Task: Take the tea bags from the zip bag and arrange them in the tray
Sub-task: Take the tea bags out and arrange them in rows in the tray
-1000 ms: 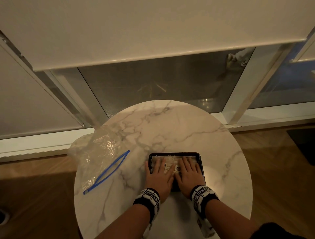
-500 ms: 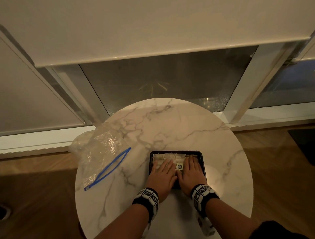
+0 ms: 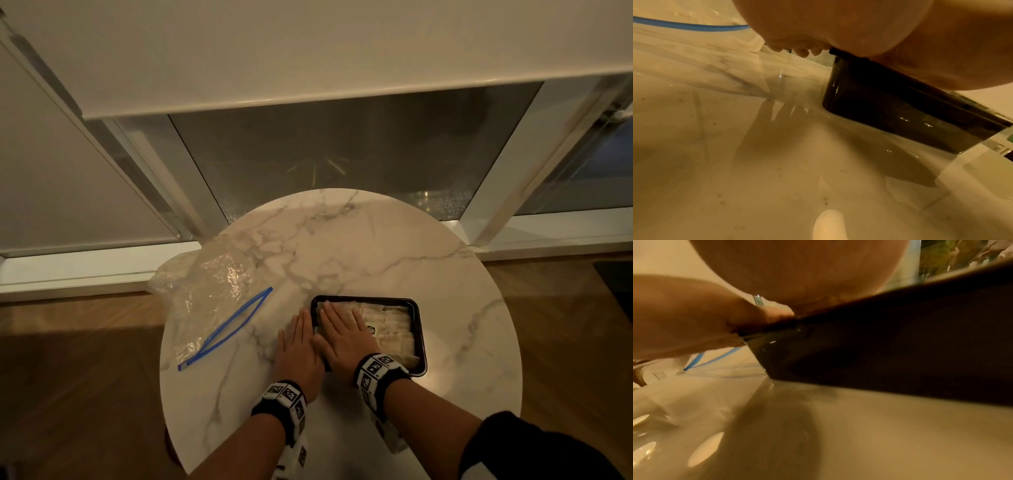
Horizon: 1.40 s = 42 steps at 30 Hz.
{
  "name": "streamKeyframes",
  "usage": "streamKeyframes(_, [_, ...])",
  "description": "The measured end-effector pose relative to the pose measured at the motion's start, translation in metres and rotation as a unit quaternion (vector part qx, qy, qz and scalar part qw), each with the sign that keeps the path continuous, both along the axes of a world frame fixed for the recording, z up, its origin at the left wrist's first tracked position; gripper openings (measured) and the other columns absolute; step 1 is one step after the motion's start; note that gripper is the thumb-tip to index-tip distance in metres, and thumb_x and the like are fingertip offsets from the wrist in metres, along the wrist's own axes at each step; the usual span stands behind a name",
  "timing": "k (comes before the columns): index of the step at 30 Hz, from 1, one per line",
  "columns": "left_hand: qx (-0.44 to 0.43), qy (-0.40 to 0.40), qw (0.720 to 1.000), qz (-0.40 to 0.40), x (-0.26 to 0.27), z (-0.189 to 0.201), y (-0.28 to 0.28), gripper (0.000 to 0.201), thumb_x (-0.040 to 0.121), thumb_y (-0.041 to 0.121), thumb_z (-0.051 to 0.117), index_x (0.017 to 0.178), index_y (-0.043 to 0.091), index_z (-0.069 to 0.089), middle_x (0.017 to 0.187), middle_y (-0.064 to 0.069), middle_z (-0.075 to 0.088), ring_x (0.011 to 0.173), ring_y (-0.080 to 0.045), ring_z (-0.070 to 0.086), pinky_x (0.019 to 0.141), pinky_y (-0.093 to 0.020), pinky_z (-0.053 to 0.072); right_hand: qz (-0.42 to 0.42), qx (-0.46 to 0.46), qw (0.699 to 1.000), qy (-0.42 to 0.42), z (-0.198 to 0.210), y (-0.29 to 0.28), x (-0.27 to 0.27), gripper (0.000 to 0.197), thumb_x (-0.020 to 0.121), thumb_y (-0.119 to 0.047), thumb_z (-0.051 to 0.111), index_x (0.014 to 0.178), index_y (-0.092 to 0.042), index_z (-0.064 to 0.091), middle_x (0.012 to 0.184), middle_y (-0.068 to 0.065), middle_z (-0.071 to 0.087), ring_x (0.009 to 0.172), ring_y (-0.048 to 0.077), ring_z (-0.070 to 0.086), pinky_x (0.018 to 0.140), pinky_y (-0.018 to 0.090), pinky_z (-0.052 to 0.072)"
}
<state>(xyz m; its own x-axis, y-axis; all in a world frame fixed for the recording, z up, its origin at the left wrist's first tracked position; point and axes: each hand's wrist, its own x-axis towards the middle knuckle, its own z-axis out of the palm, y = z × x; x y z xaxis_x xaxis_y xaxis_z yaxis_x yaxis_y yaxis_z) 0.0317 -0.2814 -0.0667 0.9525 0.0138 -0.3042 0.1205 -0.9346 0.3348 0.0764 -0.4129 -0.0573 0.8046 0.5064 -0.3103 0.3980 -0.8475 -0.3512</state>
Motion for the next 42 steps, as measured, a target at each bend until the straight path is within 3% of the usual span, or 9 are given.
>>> streamKeyframes(8, [0.026,0.005,1.0,-0.012,-0.001,0.008,-0.003,0.074,0.101,0.025,0.027,0.142,0.015,-0.034,0.164,-0.001,-0.022,0.152,-0.018,-0.016,0.125,-0.041,-0.007,0.039,-0.025,0.997,0.055,-0.012,0.003,0.003,0.106,0.064,-0.073,-0.032,0.153,-0.019,-0.012,0.161,-0.002,-0.018,0.147,0.013,-0.02,0.119,0.044,-0.014])
streamKeyframes(12, [0.019,0.003,1.0,-0.006,-0.002,0.005,-0.003,0.075,0.101,0.025,0.025,0.144,0.014,-0.034,0.165,-0.003,-0.022,0.152,-0.019,-0.017,0.125,-0.042,-0.007,0.026,0.026,0.998,0.049,-0.003,-0.005,0.004,0.074,0.095,-0.063,0.002,0.156,-0.021,0.0,0.163,-0.005,-0.006,0.149,0.009,-0.009,0.12,0.039,-0.009])
streamKeyframes(15, [0.0,0.0,1.0,0.004,-0.001,-0.001,0.0,0.075,0.1,0.026,0.026,0.152,0.014,-0.026,0.166,-0.002,-0.015,0.153,-0.018,-0.012,0.125,-0.043,-0.005,-0.022,0.04,0.999,-0.029,-0.002,-0.017,0.004,0.062,0.098,-0.041,0.029,0.156,-0.023,0.012,0.163,-0.004,0.01,0.15,0.013,0.006,0.122,0.039,0.0])
streamKeyframes(19, [-0.006,-0.007,1.0,0.004,-0.001,0.001,-0.002,0.078,0.097,0.023,0.032,0.155,0.013,-0.02,0.167,-0.001,-0.012,0.153,-0.018,-0.01,0.125,-0.044,-0.005,-0.053,-0.025,0.998,0.015,-0.011,-0.026,0.004,0.07,0.094,-0.031,0.033,0.156,-0.02,0.003,0.164,-0.003,-0.006,0.15,0.014,-0.01,0.122,0.045,-0.004])
streamKeyframes(23, [0.001,-0.011,1.0,0.006,-0.001,0.003,-0.004,0.078,0.097,0.023,0.032,0.155,0.013,-0.02,0.167,-0.003,-0.011,0.154,-0.018,-0.009,0.125,-0.044,-0.003,-0.028,-0.043,0.997,0.049,-0.016,-0.026,0.006,0.066,0.1,-0.039,0.026,0.156,-0.022,-0.005,0.162,-0.003,-0.016,0.149,0.016,-0.017,0.12,0.048,-0.007])
streamKeyframes(28, [0.002,-0.007,1.0,0.007,0.0,0.002,-0.003,0.077,0.098,0.025,0.03,0.154,0.013,-0.021,0.167,-0.003,-0.01,0.154,-0.018,-0.008,0.125,-0.044,-0.003,-0.075,0.059,0.995,-0.005,0.005,-0.04,0.01,0.062,0.096,-0.041,0.043,0.153,-0.023,0.025,0.161,-0.002,0.021,0.149,0.017,0.014,0.121,0.041,0.007])
streamKeyframes(32, [-0.003,-0.014,1.0,0.007,-0.001,0.002,-0.002,0.075,0.099,0.026,0.029,0.155,0.014,-0.019,0.167,-0.002,-0.008,0.154,-0.018,-0.007,0.125,-0.042,-0.005,-0.143,0.071,0.981,-0.112,0.027,-0.08,0.005,0.048,0.08,-0.045,0.059,0.125,-0.029,0.061,0.127,-0.005,0.062,0.119,0.02,0.053,0.102,0.039,0.038])
streamKeyframes(36, [0.004,-0.017,1.0,0.014,0.0,0.0,-0.003,0.073,0.1,0.027,0.028,0.155,0.014,-0.018,0.167,-0.003,-0.006,0.154,-0.018,-0.005,0.125,-0.043,-0.003,-0.104,-0.087,0.986,-0.095,0.042,-0.116,-0.005,0.037,0.076,-0.058,0.057,0.104,-0.035,0.067,0.103,-0.015,0.066,0.104,0.015,0.054,0.088,0.036,0.036])
streamKeyframes(42, [-0.011,-0.016,1.0,0.015,0.0,-0.001,-0.003,0.07,0.101,0.028,0.026,0.156,0.016,-0.016,0.168,-0.002,-0.002,0.154,-0.017,-0.004,0.126,-0.044,0.0,-0.082,-0.189,0.978,-0.041,0.037,-0.115,-0.008,0.015,0.083,-0.03,0.057,0.095,-0.027,0.066,0.098,-0.005,0.068,0.104,0.019,0.054,0.087,0.036,0.032])
